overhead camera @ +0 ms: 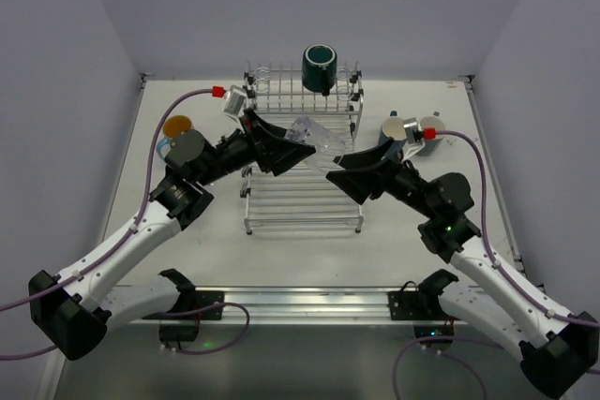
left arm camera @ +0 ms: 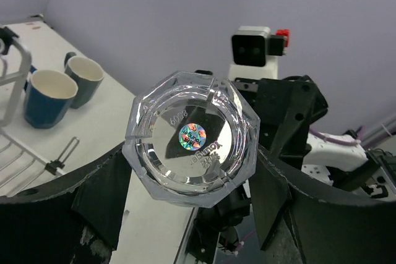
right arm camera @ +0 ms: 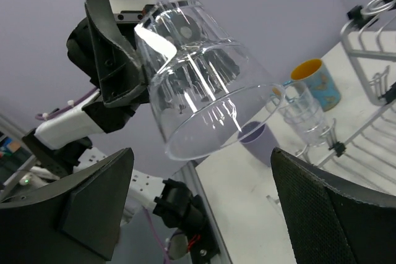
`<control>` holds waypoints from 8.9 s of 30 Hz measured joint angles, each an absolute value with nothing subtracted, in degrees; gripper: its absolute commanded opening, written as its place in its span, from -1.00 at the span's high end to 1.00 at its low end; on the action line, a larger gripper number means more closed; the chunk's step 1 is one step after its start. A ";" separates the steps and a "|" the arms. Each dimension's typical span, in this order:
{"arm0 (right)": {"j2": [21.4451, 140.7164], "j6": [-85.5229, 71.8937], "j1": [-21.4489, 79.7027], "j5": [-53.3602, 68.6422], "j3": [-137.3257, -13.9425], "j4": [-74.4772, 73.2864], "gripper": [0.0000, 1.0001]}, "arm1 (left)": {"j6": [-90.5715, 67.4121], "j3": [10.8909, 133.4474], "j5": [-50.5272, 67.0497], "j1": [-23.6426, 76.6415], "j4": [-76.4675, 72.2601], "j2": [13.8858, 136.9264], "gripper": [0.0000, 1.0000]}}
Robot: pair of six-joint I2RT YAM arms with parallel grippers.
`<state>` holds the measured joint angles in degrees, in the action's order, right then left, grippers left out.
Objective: Unload the cups from the dish rack
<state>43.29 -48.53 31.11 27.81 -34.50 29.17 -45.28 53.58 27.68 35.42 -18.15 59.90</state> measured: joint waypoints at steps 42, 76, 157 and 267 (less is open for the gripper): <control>44.23 -29.28 31.09 -4.45 -55.22 -21.96 1.00 | -18.65 55.27 0.25 37.67 12.91 47.79 -1.00; 90.85 -17.34 16.53 -8.82 -65.01 -34.89 -0.07 | -10.52 48.01 -5.52 37.65 18.96 47.07 -1.00; 45.74 -27.35 22.20 11.97 -39.48 -8.93 -0.98 | -11.18 126.04 -19.59 37.63 19.16 121.49 0.20; 85.36 -27.51 -7.49 -8.12 -52.69 -21.06 0.39 | -13.85 43.22 -19.44 48.29 23.14 27.53 -1.00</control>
